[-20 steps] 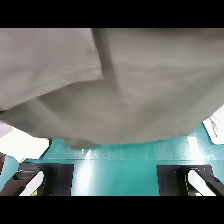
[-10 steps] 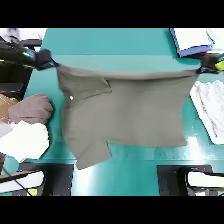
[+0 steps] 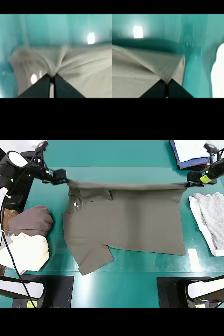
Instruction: Fold the shirts.
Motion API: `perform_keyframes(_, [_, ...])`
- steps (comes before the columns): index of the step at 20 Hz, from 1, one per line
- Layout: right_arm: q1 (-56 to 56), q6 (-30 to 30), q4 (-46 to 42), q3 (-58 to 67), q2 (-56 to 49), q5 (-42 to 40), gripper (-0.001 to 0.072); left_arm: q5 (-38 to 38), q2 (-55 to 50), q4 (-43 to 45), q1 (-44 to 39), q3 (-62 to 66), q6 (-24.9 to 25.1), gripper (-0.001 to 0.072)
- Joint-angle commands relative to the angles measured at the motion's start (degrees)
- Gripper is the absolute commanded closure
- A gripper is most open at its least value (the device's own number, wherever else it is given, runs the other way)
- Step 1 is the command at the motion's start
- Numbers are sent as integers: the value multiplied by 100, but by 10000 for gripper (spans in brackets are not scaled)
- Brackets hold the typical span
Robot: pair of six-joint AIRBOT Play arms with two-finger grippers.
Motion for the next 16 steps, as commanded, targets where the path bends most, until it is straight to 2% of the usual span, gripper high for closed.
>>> perform_keyframes(1, [26, -48, -28, -774, 190, -63, 695, -579, -59, 243, 28, -367, 223, 680])
perform_keyframes(6, [7, 181, 332, -2076, 509, -577, 684, -367, -59, 245, 28, -1215, 192, 677])
perform_keyframes(7, [-50, 210, 487, -2146, 507, -564, 523, -400, -59, 247, 28, -1228, 129, 660])
perform_keyframes(8, [-90, 208, 660, -2175, 509, -542, 357, -415, -46, 245, 31, -1228, 114, 390])
perform_keyframes(9, [-146, 208, 800, -2175, 538, -492, 340, -494, -20, 247, 37, -1226, 76, 170])
perform_keyframes(11, [-223, 195, 901, -2177, 761, -332, 340, -863, 155, 387, 37, -1228, -44, 159])
perform_keyframes(13, [-295, 151, 807, -2330, 1233, -221, 340, -1187, 522, 883, 35, -1283, -219, 159])
perform_keyframes(16, [-363, 133, 807, -3093, 2260, -227, 341, -1145, 1567, 1523, 35, -2308, -649, 158])
